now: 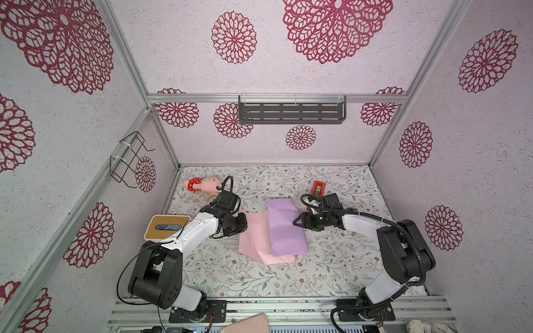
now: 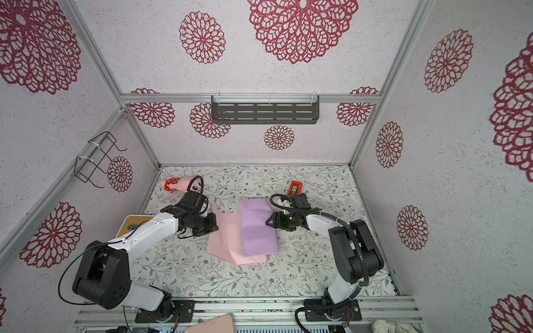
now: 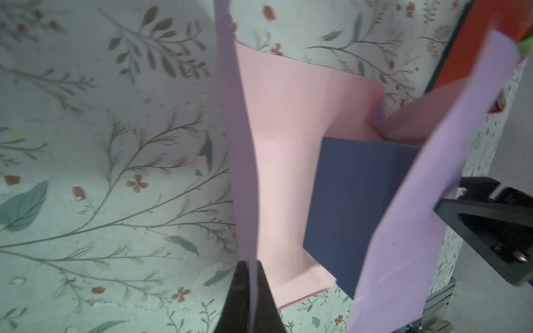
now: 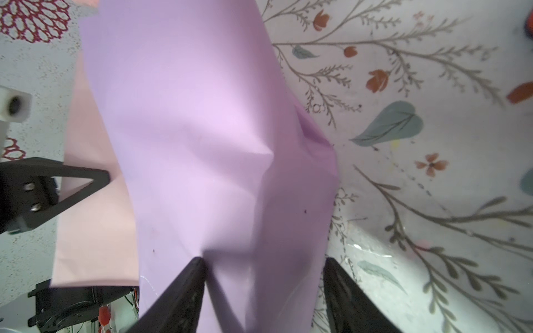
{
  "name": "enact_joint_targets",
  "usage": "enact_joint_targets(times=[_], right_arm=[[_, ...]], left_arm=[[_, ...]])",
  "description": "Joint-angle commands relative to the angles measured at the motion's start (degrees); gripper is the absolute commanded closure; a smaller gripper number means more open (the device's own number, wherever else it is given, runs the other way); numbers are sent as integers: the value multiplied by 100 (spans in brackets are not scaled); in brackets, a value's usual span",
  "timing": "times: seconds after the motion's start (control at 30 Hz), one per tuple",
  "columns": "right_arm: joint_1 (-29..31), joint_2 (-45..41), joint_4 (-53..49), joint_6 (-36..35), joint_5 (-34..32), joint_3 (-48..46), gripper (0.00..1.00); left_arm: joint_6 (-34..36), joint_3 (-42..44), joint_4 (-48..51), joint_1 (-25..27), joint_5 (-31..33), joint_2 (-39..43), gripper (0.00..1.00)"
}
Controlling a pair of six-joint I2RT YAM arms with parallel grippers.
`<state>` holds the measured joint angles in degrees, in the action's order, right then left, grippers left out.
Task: Wrap the gift box in paper
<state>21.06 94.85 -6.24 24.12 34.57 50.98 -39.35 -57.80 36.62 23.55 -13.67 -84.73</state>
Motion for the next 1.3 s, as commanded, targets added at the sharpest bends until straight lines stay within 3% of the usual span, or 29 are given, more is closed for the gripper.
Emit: enact_joint_targets(times=[0.0,0.2,0.47,0.83,1.27], right_arm=[[30,200,-361,0,-460,-7,34],[25,252,-327,-12,-433,-18,35],[30,284,-298,-21,-396,-14,35],[30,289,-190,55,-370,-80,35],[24,298,0,259,-319,-221,37]], left_arm=[[-188,-398,293,426,345,79,100],[-440,-1186,594,1178,631,-354,100],[-525,-1985,1077,1636,1011,-996,100],[-686,-2191,572,1749,289,-1468,100],[-681,-2398,341,1791,72,-1907,100]])
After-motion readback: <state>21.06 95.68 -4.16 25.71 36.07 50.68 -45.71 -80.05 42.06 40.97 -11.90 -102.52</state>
